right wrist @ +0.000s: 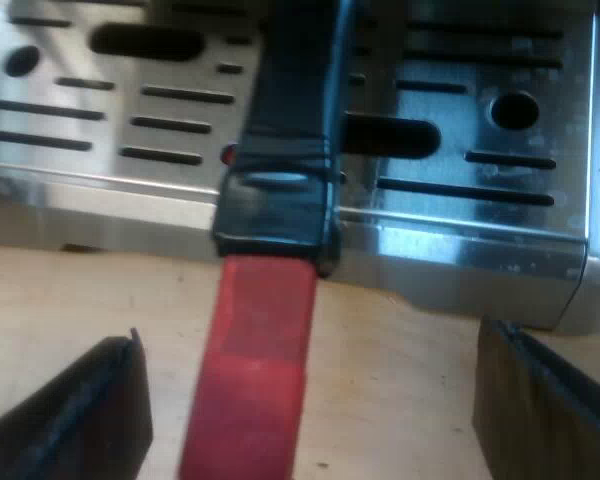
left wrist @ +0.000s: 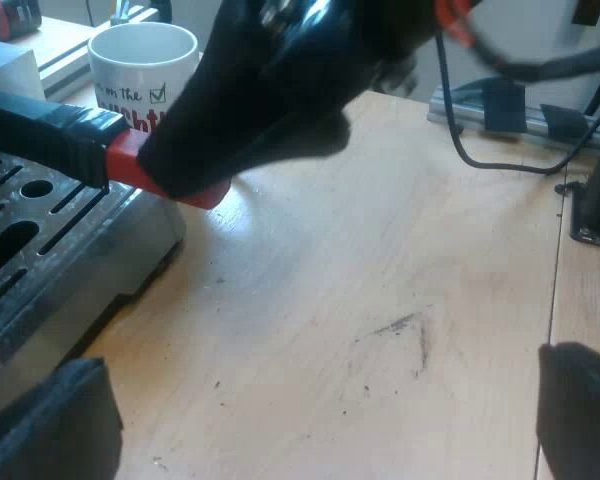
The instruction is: Grind coffee beans and then tamp
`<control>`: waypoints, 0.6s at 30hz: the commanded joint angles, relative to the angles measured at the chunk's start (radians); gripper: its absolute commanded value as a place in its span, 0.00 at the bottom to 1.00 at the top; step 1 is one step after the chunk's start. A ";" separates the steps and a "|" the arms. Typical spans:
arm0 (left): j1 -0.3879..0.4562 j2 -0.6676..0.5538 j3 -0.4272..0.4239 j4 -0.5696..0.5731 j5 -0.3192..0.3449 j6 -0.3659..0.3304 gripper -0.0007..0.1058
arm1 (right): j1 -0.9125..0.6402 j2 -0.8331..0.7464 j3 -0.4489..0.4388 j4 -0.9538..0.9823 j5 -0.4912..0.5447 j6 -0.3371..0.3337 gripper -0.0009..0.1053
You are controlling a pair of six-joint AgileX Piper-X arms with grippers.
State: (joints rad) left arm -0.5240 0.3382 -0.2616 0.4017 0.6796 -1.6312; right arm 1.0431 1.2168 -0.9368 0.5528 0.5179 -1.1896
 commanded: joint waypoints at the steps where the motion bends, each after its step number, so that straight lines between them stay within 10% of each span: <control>1: -0.005 -0.001 -0.004 -0.018 0.008 -0.009 0.81 | -0.014 0.024 -0.006 -0.037 -0.007 -0.012 0.65; 18: -0.005 -0.001 -0.004 -0.018 0.013 -0.009 0.81 | -0.056 0.168 0.006 -0.223 -0.060 -0.067 0.65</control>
State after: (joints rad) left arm -0.5240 0.3382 -0.2616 0.4017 0.6791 -1.6312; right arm 0.9902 1.3864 -0.9314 0.3430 0.4637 -1.2422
